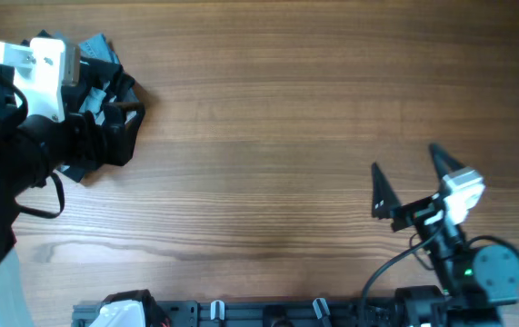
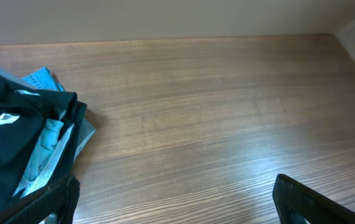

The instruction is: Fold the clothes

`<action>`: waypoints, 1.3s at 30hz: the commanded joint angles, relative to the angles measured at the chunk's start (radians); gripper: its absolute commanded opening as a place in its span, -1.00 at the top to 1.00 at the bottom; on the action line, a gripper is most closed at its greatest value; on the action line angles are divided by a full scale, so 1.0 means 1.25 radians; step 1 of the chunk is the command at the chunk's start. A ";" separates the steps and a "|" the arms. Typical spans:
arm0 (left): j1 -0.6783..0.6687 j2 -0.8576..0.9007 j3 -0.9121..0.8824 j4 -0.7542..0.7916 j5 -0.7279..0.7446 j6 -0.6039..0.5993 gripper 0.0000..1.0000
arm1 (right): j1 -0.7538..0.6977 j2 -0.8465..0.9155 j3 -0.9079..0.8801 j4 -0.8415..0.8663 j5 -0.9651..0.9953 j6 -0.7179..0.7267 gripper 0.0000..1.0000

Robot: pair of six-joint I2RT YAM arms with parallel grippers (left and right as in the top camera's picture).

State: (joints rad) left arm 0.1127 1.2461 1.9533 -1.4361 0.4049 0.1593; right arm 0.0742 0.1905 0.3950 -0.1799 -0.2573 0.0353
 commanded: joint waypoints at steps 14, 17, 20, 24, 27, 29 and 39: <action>-0.003 0.000 -0.002 0.002 -0.005 -0.008 -1.00 | 0.005 -0.146 -0.312 0.168 -0.064 -0.068 -0.99; -0.003 0.000 -0.002 0.002 -0.005 -0.008 -1.00 | 0.005 -0.146 -0.312 0.168 -0.064 -0.068 -0.99; -0.003 0.000 -0.002 0.002 -0.005 -0.008 -1.00 | 0.005 -0.144 -0.312 0.168 -0.064 -0.068 -0.99; -0.003 0.000 -0.002 0.002 -0.005 -0.008 -1.00 | 0.005 -0.144 -0.312 0.168 -0.064 -0.068 -0.99; -0.003 0.000 -0.002 0.002 -0.005 -0.008 -1.00 | 0.005 -0.144 -0.312 0.168 -0.064 -0.068 -0.99; -0.003 0.000 -0.002 0.002 -0.005 -0.008 -1.00 | 0.005 -0.144 -0.312 0.168 -0.064 -0.068 -0.99; -0.004 -0.121 -0.117 0.209 -0.053 -0.005 -1.00 | 0.005 -0.144 -0.312 0.168 -0.064 -0.068 -0.99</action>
State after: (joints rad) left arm 0.1127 1.1904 1.9129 -1.3079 0.3626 0.1562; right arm 0.0761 0.0193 0.0063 0.0269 -0.3176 -0.0322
